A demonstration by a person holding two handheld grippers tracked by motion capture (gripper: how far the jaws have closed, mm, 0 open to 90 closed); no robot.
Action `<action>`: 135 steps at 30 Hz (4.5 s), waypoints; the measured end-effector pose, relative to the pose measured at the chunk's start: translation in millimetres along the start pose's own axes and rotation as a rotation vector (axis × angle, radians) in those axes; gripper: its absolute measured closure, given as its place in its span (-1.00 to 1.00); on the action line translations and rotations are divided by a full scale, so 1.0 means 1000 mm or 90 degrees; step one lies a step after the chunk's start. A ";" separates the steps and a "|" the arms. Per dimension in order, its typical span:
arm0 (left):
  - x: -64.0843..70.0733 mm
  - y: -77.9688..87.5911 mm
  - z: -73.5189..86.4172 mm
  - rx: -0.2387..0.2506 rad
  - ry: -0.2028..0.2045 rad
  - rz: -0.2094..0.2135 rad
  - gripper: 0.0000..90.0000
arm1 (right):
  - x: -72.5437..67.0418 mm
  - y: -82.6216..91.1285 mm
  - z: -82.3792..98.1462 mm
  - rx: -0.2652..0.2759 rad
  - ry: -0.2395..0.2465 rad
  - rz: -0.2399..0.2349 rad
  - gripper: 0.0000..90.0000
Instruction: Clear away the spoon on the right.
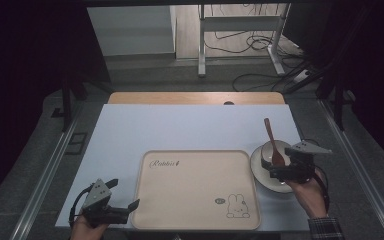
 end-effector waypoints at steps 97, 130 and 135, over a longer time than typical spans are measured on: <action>0.001 -0.001 0.000 -0.010 -0.014 0.008 -0.99 | -0.037 -0.008 -0.108 -0.221 0.169 -0.026 0.73; -0.002 0.003 0.001 0.022 0.007 0.019 -1.00 | -0.108 -0.052 -0.057 -0.337 0.216 -0.128 0.73; -0.002 0.003 0.001 0.021 0.006 0.018 -1.00 | -0.115 -0.058 -0.051 -0.347 0.221 -0.136 0.73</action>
Point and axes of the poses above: each handheld gripper's, and its own axes: y roughly backward along the jaws, z roughly out of its underside, x roughly to its right, the point moved 5 cm from there along -y, roughly forward along the jaws, and after that the axes turned 10 degrees about -x, right-handed, at the moved point
